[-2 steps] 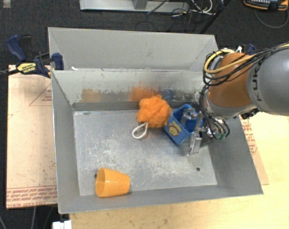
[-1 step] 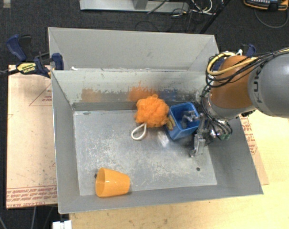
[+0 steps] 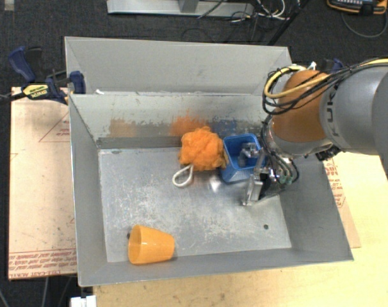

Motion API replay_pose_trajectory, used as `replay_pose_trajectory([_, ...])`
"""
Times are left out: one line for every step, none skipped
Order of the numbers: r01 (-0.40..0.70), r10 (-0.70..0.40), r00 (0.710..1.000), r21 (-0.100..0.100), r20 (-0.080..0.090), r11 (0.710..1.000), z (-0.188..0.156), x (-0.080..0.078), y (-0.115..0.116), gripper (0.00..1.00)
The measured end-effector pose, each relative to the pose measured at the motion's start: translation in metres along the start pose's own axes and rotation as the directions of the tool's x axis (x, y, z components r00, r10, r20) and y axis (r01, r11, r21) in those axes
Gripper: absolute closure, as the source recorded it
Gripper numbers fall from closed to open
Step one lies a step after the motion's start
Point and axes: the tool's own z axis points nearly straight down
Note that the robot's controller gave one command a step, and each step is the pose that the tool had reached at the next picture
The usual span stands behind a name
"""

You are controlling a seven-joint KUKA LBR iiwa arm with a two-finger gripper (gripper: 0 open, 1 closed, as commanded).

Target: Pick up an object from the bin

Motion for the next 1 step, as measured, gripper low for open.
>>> replay_pose_trajectory([0.052, -0.052, 0.999, -0.004, 0.0, 0.999, 0.0019, 0.0015, -0.0018, 0.0])
